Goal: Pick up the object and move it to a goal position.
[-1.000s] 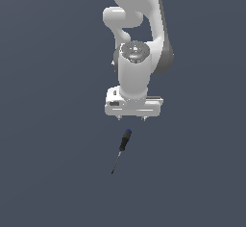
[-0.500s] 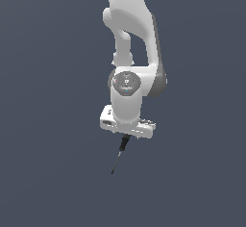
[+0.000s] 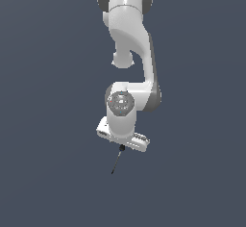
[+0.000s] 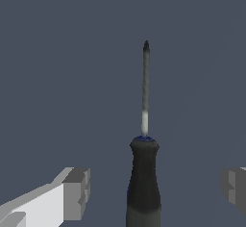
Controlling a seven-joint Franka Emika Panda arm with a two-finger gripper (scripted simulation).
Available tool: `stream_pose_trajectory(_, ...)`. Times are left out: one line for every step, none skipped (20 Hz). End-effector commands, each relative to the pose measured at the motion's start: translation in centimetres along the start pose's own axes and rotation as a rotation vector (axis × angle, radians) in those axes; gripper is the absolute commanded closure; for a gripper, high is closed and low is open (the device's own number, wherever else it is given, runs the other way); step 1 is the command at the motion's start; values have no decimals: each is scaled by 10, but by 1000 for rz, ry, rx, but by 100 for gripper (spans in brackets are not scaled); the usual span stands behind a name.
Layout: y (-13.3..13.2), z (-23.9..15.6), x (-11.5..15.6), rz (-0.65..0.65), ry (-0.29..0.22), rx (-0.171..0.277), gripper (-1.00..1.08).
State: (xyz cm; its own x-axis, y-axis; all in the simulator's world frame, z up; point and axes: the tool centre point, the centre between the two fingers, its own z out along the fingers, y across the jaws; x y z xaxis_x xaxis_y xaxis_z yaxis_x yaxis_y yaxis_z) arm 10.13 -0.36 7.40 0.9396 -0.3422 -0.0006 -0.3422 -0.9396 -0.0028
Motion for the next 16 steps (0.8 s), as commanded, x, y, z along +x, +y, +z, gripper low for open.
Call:
stream_pose_trajectory(1,5,4,16,1,-2,-92)
stream_pose_trajectory(1,7,4,19,1,-2,-92)
stream_pose_trajectory(1,8,5,22,1,-3,-92)
stream_pose_trajectory(1,8,5,24,1,-3,-92)
stream_pose_trajectory(1,9,5,24,1,-3,-92)
stream_pose_trajectory(1,8,5,21,0,-3,-92)
stream_pose_trajectory(1,8,5,21,0,-3,-92)
stream_pose_trajectory(1,10,5,21,0,-3,-92)
stream_pose_trajectory(1,12,4,21,0,-3,-92)
stream_pose_trajectory(2,14,5,21,0,-3,-92)
stream_pose_trajectory(1,18,4,21,0,-3,-92)
stream_pose_trajectory(2,22,4,22,0,-3,-92)
stream_pose_trajectory(1,28,4,22,0,-3,-92)
stream_pose_trajectory(2,34,4,23,0,-3,-92)
stream_pose_trajectory(2,40,4,23,0,-3,-92)
stream_pose_trajectory(2,45,4,23,0,-3,-92)
